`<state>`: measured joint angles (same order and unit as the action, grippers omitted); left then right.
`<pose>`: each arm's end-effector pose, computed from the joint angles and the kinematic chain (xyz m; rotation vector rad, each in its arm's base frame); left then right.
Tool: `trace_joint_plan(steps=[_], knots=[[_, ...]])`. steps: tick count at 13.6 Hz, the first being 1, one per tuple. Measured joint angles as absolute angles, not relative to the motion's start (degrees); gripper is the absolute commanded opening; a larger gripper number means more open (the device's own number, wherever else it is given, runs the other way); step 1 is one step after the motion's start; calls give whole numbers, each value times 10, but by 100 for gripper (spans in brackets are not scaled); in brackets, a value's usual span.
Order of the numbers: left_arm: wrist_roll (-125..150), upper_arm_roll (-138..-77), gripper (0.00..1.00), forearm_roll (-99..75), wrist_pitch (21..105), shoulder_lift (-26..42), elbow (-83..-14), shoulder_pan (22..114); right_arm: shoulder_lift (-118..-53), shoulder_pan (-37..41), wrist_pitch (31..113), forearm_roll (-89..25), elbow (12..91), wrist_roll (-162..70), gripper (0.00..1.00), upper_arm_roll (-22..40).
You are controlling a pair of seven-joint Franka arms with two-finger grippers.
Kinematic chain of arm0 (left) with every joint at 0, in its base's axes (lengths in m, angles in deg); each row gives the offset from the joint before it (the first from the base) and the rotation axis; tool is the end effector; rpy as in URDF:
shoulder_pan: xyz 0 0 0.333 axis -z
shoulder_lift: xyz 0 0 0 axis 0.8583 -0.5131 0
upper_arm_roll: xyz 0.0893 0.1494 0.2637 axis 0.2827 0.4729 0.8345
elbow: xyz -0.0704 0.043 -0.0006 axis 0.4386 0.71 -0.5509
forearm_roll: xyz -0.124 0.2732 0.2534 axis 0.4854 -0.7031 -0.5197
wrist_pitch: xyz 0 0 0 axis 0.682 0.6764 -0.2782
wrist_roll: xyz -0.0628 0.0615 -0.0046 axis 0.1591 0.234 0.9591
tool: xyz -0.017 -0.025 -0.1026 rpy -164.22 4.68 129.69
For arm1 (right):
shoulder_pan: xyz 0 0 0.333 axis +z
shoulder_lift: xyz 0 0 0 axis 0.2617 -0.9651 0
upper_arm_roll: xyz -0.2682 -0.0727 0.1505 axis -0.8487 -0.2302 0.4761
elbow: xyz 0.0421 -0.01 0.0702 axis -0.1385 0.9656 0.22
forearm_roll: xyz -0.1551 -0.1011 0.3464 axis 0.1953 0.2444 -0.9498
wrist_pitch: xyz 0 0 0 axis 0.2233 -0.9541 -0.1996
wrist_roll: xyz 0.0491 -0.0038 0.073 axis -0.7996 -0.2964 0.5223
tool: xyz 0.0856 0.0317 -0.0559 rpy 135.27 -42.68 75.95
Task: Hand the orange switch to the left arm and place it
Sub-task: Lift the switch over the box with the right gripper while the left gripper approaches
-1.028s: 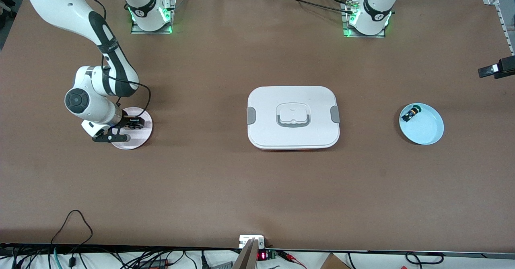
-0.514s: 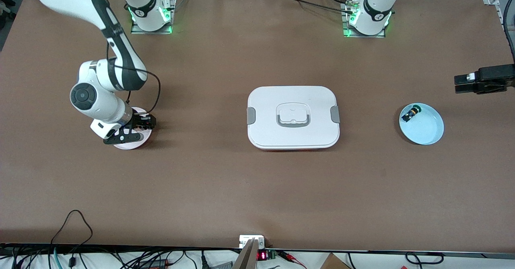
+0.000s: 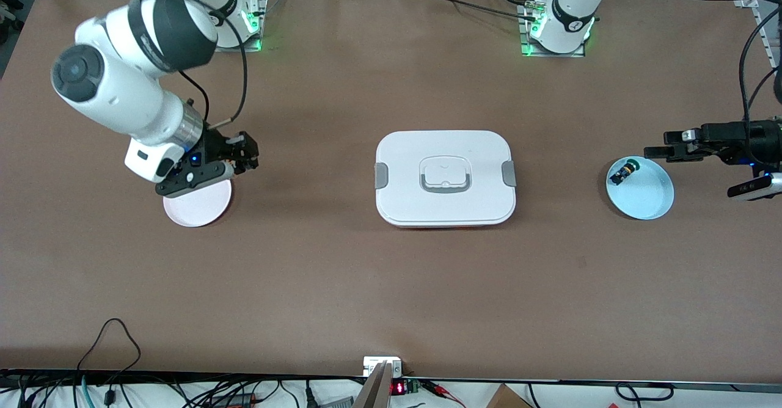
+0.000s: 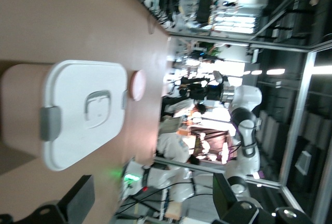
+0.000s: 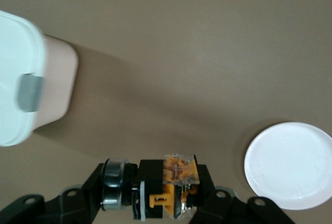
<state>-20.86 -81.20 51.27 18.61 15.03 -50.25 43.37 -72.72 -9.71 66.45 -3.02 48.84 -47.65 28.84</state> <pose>0.5810 0.1142 0.4249 1.7145 0.1059 -0.1019 0.5880 0.2113 0.4910 -2.9098 -0.5167 -0.0306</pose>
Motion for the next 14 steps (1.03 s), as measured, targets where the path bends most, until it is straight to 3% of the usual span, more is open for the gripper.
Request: trace_joint_plan(steps=[6,14], knots=[[-172,-877,100,624,251,146,-524,475,-698,-94,666,-171,455,-227,24,339],[-36,-1031,100,679,469,187,-523,486,-762,-72,717,-561,457,251,23,340]])
